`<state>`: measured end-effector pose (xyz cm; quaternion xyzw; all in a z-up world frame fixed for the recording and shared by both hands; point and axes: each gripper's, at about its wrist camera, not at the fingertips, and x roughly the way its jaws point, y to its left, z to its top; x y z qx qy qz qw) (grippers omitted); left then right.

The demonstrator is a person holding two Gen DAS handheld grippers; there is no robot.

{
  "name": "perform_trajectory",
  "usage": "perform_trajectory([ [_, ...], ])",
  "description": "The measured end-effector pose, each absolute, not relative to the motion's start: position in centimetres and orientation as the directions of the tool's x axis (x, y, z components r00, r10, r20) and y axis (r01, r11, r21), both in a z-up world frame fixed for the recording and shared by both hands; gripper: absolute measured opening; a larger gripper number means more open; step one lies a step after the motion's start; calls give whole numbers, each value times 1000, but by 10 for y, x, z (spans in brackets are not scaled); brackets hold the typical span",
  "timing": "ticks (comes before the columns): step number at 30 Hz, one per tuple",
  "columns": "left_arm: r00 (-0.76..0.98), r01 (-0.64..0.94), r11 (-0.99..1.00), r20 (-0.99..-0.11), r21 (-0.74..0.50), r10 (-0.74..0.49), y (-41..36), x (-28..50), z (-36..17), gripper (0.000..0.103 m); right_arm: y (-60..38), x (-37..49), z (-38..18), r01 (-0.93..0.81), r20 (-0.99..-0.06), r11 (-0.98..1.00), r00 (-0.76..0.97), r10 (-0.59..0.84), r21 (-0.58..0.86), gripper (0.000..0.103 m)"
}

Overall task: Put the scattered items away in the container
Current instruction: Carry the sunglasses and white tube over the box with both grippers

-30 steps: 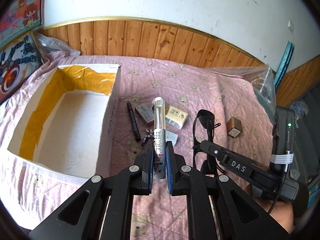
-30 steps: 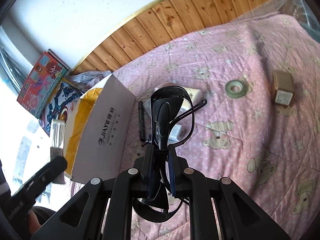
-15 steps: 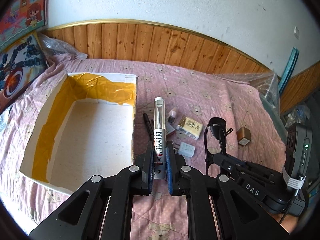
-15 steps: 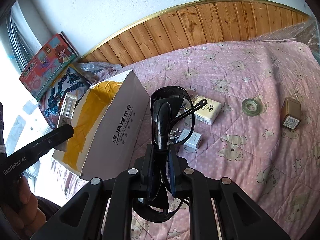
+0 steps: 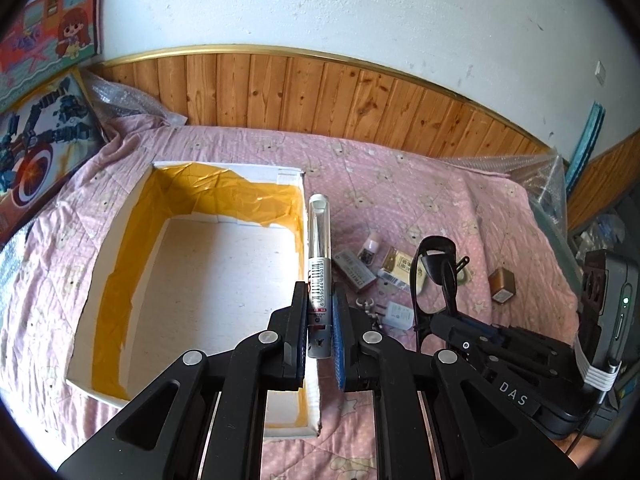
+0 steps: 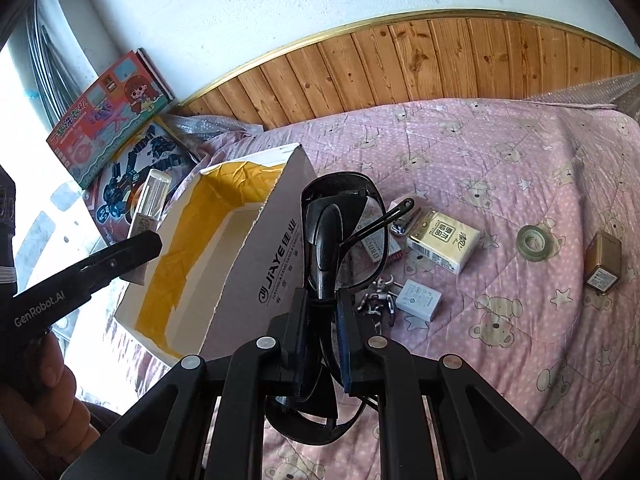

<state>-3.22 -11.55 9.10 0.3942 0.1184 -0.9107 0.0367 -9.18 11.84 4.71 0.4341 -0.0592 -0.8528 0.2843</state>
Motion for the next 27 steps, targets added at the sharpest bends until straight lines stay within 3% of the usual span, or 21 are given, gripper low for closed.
perform_trajectory([
  [22,-649,247,-926,-758,-286,61,-160,-68,69,11,62,-117,76,551,-683,-764,-415,-600,336,15],
  [27,-642,278,-893,-760,-354,101,-179,-73,65,11,43,-122,83,580,-679,-740,-392,-621,341,15],
])
